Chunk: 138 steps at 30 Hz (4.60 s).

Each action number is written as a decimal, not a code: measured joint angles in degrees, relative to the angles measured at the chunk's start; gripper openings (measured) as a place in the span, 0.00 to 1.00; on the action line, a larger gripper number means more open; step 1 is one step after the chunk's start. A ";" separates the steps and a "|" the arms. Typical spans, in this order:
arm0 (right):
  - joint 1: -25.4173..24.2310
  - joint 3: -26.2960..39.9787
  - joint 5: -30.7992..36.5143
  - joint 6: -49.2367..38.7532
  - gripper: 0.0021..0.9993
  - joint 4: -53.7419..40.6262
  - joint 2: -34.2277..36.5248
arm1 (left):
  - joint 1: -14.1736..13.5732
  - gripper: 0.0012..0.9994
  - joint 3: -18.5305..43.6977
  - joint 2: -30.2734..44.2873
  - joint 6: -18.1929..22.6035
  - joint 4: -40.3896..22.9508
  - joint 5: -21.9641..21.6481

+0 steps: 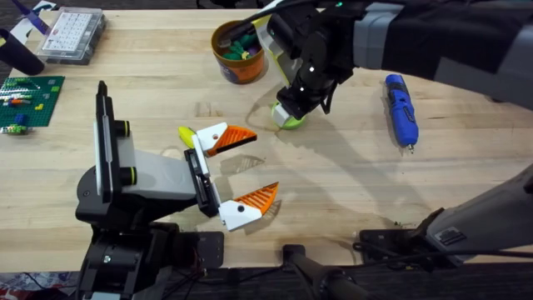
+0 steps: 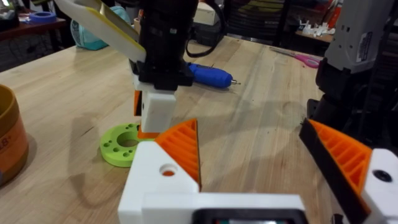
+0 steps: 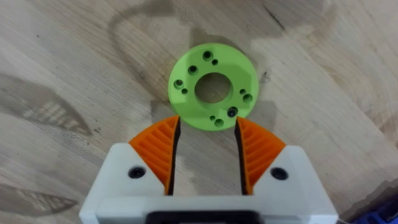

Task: Pick up the gripper from the table and insert it into the empty holder that is missing its gripper. Then pick up a screw, insert it into the mounting hole, and use the screwdriver to tighten it. Finally, clean up the table by picking up the vegetable and placing it into the bucket.

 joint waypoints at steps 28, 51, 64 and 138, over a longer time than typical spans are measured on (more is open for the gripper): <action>-0.74 -0.09 0.68 11.08 0.53 1.36 -9.18 | 0.00 0.99 0.00 0.00 -0.06 -0.03 0.17; -3.39 -8.79 1.93 11.80 0.53 8.81 -11.50 | 0.00 0.99 0.00 0.00 -0.06 -0.03 0.17; -3.80 -8.94 1.93 11.80 0.53 12.01 -7.37 | 0.00 0.99 0.00 0.00 -0.06 -0.03 0.17; -4.11 -13.88 -1.55 7.91 0.31 17.22 -4.90 | 0.00 0.99 0.00 0.00 -0.06 -0.03 0.17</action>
